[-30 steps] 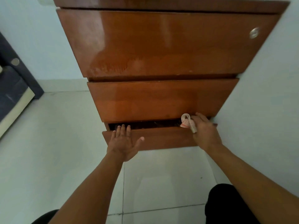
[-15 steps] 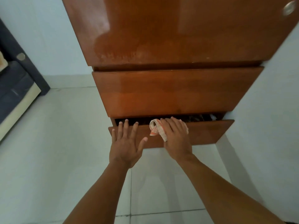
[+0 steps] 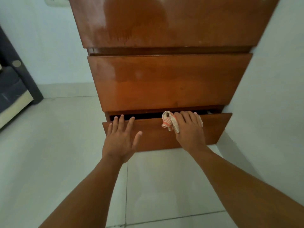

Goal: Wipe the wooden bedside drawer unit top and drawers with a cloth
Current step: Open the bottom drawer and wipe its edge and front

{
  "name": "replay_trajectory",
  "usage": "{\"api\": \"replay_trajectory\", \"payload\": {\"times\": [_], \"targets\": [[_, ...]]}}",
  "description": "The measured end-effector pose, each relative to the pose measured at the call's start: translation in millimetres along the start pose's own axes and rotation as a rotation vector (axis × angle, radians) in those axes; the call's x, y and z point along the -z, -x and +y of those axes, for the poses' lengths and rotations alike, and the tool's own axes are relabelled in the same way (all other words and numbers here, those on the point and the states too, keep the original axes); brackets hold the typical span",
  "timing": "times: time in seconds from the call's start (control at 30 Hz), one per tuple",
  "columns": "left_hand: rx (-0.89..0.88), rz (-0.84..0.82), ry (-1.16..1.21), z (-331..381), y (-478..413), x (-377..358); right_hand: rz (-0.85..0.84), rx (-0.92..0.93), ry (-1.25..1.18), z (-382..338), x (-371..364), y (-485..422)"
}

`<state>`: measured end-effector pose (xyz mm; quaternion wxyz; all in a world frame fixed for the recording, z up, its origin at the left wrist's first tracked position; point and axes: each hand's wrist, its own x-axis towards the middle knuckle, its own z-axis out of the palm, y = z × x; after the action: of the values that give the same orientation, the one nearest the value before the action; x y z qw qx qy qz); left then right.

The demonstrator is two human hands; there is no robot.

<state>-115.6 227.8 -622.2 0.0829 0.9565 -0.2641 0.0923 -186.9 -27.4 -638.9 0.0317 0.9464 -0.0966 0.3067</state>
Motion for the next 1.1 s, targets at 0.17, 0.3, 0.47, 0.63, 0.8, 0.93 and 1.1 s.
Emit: {"api": "replay_trajectory", "payload": {"times": [0.17, 0.3, 0.47, 0.63, 0.8, 0.93, 1.1], "targets": [[-0.004, -0.08, -0.057, -1.2, -5.8, 17.8, -0.051, -0.108, 0.053, 55.1, -0.9, 3.0], [0.003, -0.144, -0.037, -6.7, -7.5, 23.7, -0.007, -0.332, -0.154, 91.1, 4.8, 5.1], [-0.017, -0.114, 0.003, -14.7, -6.0, 18.5, 0.356, -0.524, -0.445, 17.3, 20.2, 11.9], [-0.021, -0.031, 0.031, -14.9, -5.2, 8.7, 0.245, -0.149, -0.48, -116.7, -25.0, 25.8], [-0.118, 0.058, 0.007, -27.7, -4.6, -0.5, 0.003, -0.01, -0.247, -143.9, -82.7, 28.9], [-0.089, 0.094, -0.006, -23.8, 0.2, -10.5, 0.037, 0.019, -0.174, -100.1, -101.4, 29.9], [-0.065, 0.137, 0.025, -19.2, 1.8, -15.3, 0.191, -0.197, -0.199, -26.1, -109.9, 41.0]]}}
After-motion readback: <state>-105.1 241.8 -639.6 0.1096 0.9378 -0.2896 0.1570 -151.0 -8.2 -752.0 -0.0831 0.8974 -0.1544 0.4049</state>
